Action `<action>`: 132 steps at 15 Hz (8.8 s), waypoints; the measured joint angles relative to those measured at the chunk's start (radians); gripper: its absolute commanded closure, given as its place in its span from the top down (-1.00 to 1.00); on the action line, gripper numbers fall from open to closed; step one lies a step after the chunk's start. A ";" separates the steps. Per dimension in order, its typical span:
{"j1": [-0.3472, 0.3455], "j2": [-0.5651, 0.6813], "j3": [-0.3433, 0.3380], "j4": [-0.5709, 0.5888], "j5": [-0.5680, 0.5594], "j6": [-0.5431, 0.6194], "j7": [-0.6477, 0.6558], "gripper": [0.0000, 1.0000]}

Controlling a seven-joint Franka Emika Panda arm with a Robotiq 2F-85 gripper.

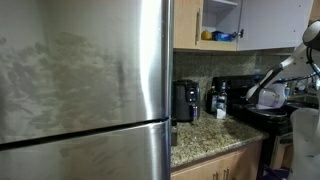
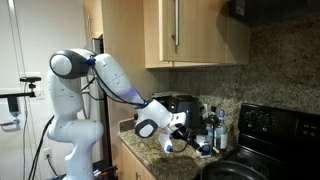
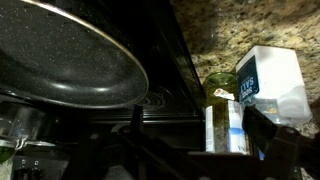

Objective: Pick up the bottle from the cabinet and put it on the counter, then close the cabinet door

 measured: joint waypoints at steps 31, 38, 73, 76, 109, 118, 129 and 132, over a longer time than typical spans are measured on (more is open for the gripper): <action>-0.943 -1.048 0.876 -0.108 -0.445 0.000 0.138 1.00; -1.208 -1.254 0.882 -0.109 -0.445 -0.003 0.437 1.00; -0.928 -0.832 0.855 0.422 0.221 -0.572 0.536 1.00; -0.881 -0.814 0.841 0.505 0.264 -0.676 0.540 1.00; -0.810 -0.619 1.267 0.455 0.200 -0.988 0.440 1.00; -0.774 -0.388 1.315 0.748 0.212 -1.120 0.500 1.00; -0.795 -0.172 1.324 1.003 0.205 -1.246 0.544 1.00; -0.808 -0.195 1.337 0.996 0.105 -1.368 0.541 1.00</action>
